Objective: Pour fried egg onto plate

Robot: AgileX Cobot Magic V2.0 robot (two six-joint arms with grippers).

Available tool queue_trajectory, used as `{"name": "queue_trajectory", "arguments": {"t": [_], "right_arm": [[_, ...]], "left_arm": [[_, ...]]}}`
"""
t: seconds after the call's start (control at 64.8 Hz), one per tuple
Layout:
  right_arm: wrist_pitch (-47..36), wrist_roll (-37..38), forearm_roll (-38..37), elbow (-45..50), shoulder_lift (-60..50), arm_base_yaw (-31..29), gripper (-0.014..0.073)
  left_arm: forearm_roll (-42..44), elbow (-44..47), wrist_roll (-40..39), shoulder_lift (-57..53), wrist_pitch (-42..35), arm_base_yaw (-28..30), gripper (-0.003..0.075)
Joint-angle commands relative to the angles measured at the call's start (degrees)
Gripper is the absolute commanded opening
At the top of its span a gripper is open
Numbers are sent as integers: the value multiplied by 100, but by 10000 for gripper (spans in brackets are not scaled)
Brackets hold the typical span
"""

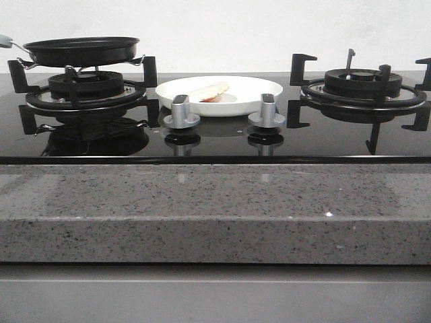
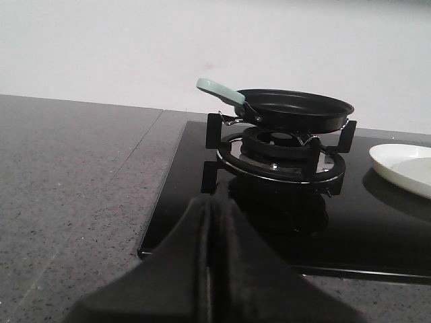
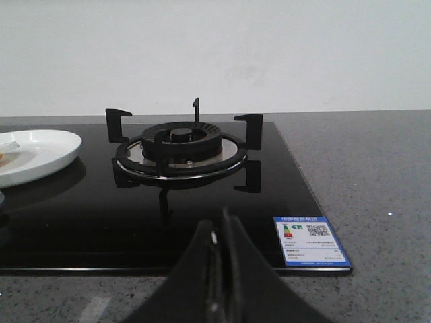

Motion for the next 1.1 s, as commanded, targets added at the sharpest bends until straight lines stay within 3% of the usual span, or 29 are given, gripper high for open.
{"name": "queue_trajectory", "arguments": {"t": [0.0, 1.081], "right_arm": [[-352, 16, -92, -20, -116, 15, -68], [-521, 210, -203, -20, -111, 15, -68]], "left_arm": [[-42, 36, -43, -103, -486, 1, -19], [-42, 36, -43, -103, -486, 1, -19]]}}
